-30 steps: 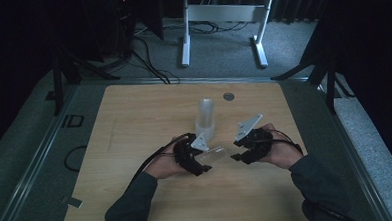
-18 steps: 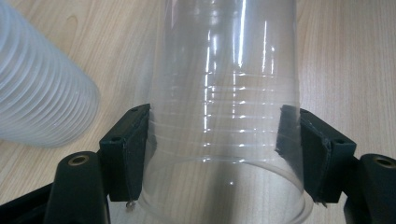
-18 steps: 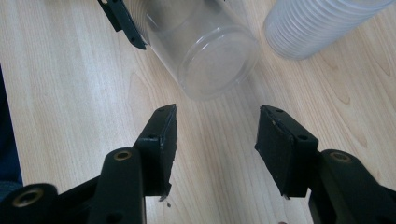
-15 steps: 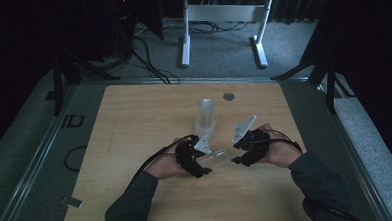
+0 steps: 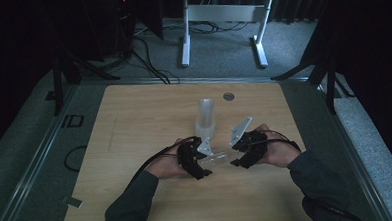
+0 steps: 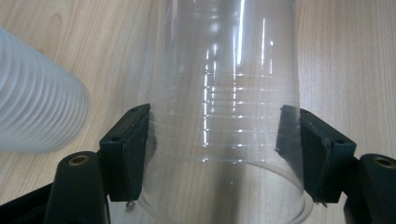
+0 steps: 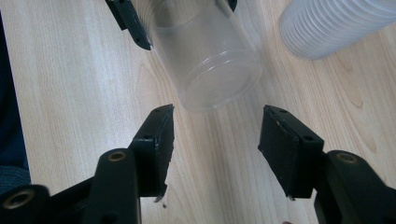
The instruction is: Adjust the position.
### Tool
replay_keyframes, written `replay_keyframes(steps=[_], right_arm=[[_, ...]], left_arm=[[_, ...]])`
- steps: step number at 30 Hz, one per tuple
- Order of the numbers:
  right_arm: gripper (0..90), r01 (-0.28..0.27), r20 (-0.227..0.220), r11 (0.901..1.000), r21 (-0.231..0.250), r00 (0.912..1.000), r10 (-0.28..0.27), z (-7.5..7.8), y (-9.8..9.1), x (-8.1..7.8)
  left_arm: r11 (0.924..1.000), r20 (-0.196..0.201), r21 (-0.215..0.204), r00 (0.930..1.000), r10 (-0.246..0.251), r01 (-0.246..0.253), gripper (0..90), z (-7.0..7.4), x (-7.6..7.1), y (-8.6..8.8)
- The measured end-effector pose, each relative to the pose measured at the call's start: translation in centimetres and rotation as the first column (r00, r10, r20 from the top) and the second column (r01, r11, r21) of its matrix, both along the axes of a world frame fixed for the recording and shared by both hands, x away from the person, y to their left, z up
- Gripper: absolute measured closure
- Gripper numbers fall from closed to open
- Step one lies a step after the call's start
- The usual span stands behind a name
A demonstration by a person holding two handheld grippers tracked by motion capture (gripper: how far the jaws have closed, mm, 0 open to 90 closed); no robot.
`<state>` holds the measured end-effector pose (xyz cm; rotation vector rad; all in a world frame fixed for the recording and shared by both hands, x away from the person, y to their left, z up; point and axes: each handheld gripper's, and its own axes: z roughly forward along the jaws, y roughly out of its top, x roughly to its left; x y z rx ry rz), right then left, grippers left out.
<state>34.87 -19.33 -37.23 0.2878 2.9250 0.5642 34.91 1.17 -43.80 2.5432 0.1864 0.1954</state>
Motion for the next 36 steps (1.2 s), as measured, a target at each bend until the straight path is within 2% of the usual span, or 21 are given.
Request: replay_keyframes(steps=[6,13,21,29,36], right_arm=[[42.7,0.001,-0.016,0.9997,-0.023,0.9999,-0.001,-0.1,0.3,0.0],[39.3,-0.023,-0.030,0.9985,-0.049,0.9993,0.021,-0.5,0.9,0.0],[34.3,-0.038,-0.054,0.9974,-0.062,0.9979,0.035,-1.0,1.3,-0.2],[31.5,-0.051,-0.073,0.9955,-0.080,0.9963,0.045,-1.7,2.0,-0.2],[31.3,-0.056,-0.085,0.9948,-0.086,0.9952,0.048,-2.1,2.3,-0.2]], left_arm=[[0.9999,0.002,0.013,1.0000,-0.008,0.008,28.6,-0.2,-0.1,-0.2],[0.9981,0.027,0.055,0.9992,-0.031,0.030,28.6,-0.4,-0.7,-0.9],[0.9965,0.047,0.073,0.9979,-0.044,0.041,28.6,-0.2,-1.0,-1.3],[0.9951,0.068,0.082,0.9958,-0.061,0.055,28.5,0.0,-1.4,-1.6],[0.9961,0.071,0.067,0.9956,-0.061,0.057,28.5,0.2,-1.6,-1.8]])
